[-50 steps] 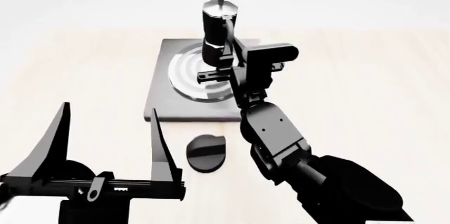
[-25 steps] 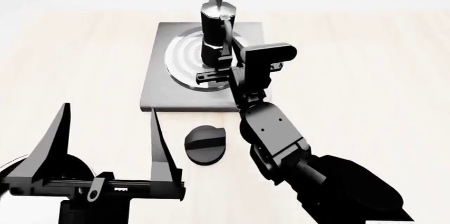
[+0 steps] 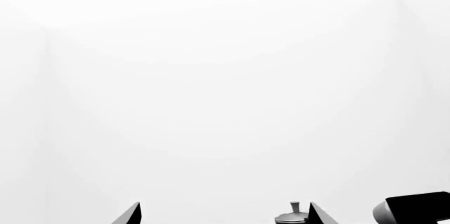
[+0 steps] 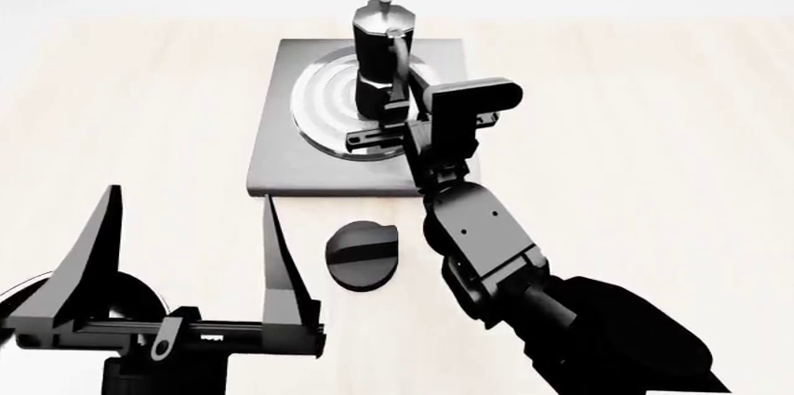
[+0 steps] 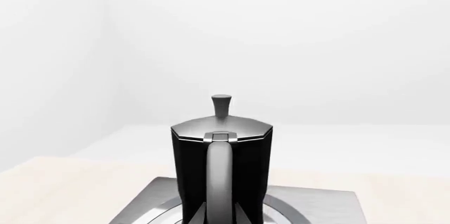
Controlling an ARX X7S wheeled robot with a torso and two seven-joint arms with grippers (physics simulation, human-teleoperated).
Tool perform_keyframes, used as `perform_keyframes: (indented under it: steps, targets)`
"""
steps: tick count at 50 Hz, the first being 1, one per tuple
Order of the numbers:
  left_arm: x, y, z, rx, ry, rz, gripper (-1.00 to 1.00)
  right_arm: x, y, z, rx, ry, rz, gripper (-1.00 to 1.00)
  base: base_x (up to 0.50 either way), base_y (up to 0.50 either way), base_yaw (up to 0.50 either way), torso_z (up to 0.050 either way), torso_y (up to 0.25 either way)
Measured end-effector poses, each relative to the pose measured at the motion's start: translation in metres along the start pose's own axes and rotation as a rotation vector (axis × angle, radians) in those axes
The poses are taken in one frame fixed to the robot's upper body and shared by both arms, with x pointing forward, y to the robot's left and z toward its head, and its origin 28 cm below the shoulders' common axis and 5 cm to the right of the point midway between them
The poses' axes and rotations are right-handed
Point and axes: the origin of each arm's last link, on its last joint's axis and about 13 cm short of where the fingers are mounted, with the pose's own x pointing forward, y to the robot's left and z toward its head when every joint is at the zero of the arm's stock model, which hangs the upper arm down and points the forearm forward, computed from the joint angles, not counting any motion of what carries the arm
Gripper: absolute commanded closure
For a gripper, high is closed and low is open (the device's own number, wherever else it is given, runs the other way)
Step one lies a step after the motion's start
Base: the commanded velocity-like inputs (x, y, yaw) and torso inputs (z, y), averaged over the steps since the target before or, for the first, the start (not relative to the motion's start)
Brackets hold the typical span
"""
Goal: Turn on the stove and put the moka pot on it.
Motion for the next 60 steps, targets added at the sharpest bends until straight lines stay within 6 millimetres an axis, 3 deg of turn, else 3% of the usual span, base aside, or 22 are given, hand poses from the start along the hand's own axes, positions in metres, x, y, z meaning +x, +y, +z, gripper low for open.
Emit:
perform_keyframes:
  steps: [13,14,42,52,60]
  targets:
    - [0.0,0.0,0.0,-0.002,-0.002,0.001,-1.0,0.001,0.0,0.001,-0.002,0.008,0.01,1.0,0.0,0.0,0.0,0.0,0.0]
    - [0.0,0.0,0.0,-0.002,-0.002,0.001,-1.0,0.001,0.0,0.001,-0.002,0.009,0.01,-1.0,0.0,0.0,0.0,0.0,0.0]
    - [0.002,0.001,0.002,-0.003,-0.012,0.007,-1.0,0.001,0.003,0.002,0.022,-0.009,0.067,-1.0,0.0,0.0,0.0,0.0,0.0]
    - [0.011,0.008,0.005,0.015,-0.02,0.022,-1.0,0.011,0.008,0.019,0.044,-0.103,0.118,-1.0,0.0,0.0,0.0,0.0,0.0]
    - [0.025,0.016,0.01,0.036,-0.035,0.039,-1.0,0.022,0.014,0.047,0.05,-0.206,0.161,-1.0,0.0,0.0,0.0,0.0,0.0]
